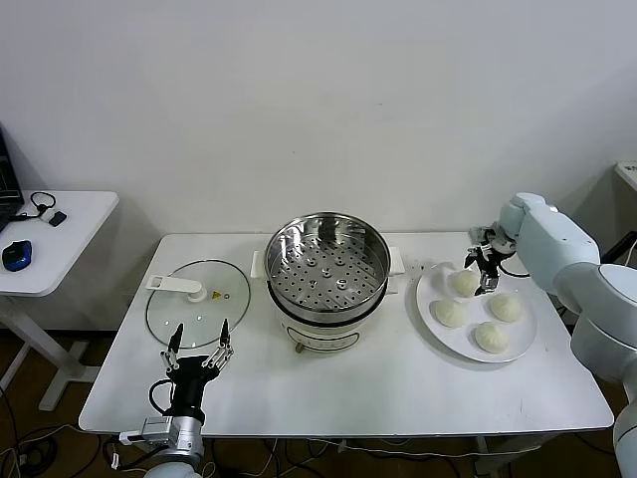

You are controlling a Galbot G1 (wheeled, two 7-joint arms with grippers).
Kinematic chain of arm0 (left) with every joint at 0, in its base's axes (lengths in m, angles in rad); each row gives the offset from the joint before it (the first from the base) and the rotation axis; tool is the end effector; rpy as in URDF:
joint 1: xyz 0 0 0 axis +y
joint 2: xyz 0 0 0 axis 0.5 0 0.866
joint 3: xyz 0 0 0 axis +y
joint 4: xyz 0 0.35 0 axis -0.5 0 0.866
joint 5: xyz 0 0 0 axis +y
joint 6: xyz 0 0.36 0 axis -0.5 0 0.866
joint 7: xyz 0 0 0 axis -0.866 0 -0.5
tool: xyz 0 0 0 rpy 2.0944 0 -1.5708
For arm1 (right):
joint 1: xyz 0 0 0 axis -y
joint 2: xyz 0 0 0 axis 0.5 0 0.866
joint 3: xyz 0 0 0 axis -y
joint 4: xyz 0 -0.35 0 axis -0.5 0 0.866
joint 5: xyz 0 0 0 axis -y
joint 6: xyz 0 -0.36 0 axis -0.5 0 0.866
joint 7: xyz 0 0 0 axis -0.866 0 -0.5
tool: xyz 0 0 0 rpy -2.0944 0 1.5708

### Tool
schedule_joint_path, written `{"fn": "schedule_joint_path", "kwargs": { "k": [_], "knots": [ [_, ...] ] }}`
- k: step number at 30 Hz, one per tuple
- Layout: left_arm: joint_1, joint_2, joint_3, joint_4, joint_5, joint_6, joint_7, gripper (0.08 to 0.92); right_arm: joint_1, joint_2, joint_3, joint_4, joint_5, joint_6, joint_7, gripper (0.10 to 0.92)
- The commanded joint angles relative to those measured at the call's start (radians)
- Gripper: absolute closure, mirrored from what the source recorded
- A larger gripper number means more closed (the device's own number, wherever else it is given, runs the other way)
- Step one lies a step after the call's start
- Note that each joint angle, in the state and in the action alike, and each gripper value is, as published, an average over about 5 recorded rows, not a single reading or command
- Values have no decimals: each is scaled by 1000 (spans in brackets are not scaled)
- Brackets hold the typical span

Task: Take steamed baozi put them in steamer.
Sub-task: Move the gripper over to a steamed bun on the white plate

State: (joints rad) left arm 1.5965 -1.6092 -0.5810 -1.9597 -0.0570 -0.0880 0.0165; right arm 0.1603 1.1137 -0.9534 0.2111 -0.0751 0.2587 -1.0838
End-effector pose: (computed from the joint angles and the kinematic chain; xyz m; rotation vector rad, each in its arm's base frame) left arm 0.1719 0.0109 -0.3562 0.0913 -3.0678 0.0958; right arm 0.6223 -0.2424 -0.2290 1.1520 -1.3251 1.3142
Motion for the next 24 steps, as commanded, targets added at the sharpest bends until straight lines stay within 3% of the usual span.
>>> {"fn": "schedule_joint_path", "kwargs": {
  "k": [1, 17, 24],
  "knots": [
    [-1, -6, 0, -3, 0, -2, 0, 177, -4, 10, 15, -25, -21, 4, 4, 238],
    [2, -9, -3, -12, 1, -3, -1, 177, -2, 8, 17, 11, -40, 9, 3, 381],
    [8, -10, -6, -23, 2, -2, -2, 177, 90, -108, -160, 281, 105, -5, -2, 422]
  ]
}}
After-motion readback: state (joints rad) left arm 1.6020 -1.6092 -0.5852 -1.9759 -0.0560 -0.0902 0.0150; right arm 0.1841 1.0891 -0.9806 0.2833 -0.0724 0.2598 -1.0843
